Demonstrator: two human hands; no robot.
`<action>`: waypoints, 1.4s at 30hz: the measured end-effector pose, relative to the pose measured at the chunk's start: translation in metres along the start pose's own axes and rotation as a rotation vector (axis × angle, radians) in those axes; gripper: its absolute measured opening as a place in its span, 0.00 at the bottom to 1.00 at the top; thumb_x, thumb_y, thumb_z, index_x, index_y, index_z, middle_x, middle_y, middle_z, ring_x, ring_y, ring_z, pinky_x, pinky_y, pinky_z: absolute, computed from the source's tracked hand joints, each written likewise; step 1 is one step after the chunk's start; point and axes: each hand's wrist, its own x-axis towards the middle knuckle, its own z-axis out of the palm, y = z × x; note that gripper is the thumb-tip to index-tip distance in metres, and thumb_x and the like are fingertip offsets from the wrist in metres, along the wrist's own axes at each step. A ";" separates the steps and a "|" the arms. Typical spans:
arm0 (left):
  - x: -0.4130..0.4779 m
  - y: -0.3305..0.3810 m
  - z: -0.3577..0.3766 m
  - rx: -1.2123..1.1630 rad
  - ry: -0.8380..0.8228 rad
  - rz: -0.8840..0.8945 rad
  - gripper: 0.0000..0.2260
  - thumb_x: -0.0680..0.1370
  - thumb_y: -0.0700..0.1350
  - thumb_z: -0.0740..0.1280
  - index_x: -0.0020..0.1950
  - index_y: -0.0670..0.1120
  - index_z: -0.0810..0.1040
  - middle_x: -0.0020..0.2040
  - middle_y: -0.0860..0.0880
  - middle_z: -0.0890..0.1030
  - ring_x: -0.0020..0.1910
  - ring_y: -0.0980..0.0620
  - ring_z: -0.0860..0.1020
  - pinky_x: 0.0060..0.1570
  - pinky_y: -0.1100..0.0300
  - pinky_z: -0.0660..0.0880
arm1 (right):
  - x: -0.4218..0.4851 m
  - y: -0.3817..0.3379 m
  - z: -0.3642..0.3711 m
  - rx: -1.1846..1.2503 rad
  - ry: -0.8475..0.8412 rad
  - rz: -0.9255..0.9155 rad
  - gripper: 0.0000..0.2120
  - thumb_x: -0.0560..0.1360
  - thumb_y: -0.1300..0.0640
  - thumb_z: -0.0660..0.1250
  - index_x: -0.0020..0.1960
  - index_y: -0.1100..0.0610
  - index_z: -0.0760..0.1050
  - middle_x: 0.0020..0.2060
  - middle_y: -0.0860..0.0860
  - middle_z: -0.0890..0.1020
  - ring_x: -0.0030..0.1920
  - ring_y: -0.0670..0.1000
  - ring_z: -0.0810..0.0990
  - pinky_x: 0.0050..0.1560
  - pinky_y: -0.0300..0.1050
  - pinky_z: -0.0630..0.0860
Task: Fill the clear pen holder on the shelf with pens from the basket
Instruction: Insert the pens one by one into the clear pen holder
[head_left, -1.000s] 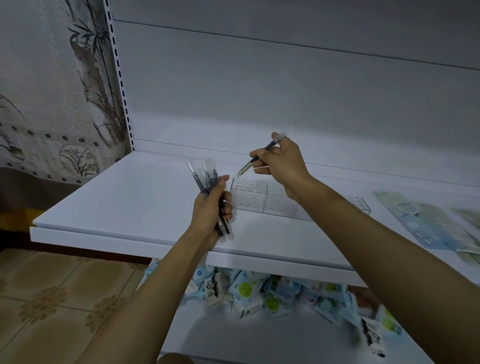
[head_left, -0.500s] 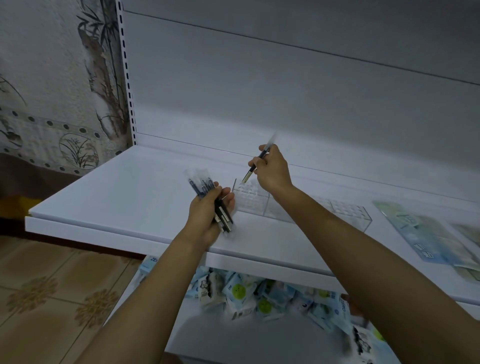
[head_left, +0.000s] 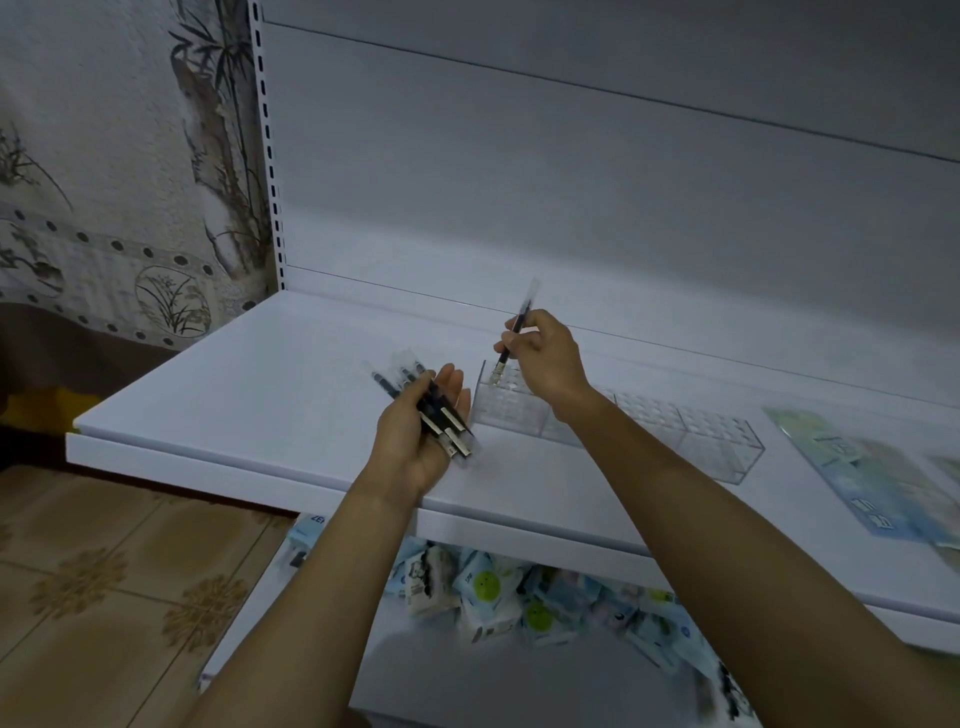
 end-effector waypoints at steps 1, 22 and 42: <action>-0.001 0.000 0.000 -0.005 0.000 -0.003 0.08 0.81 0.42 0.62 0.54 0.39 0.78 0.49 0.44 0.84 0.44 0.51 0.84 0.39 0.58 0.82 | 0.000 0.000 -0.001 0.009 -0.010 -0.001 0.04 0.79 0.58 0.62 0.54 0.55 0.73 0.46 0.52 0.83 0.37 0.40 0.79 0.29 0.34 0.68; -0.010 0.001 0.005 0.078 -0.004 0.010 0.05 0.80 0.40 0.64 0.50 0.42 0.79 0.45 0.42 0.84 0.39 0.51 0.84 0.38 0.58 0.82 | -0.003 0.012 0.009 -0.117 -0.045 -0.065 0.11 0.79 0.56 0.63 0.60 0.51 0.75 0.47 0.51 0.84 0.49 0.48 0.82 0.50 0.44 0.76; -0.006 0.001 0.004 0.073 0.003 -0.004 0.19 0.80 0.44 0.64 0.33 0.39 0.84 0.41 0.44 0.82 0.37 0.53 0.77 0.37 0.60 0.81 | -0.001 0.015 0.003 -0.013 -0.023 -0.007 0.05 0.73 0.58 0.70 0.48 0.57 0.77 0.43 0.52 0.84 0.46 0.51 0.82 0.54 0.53 0.78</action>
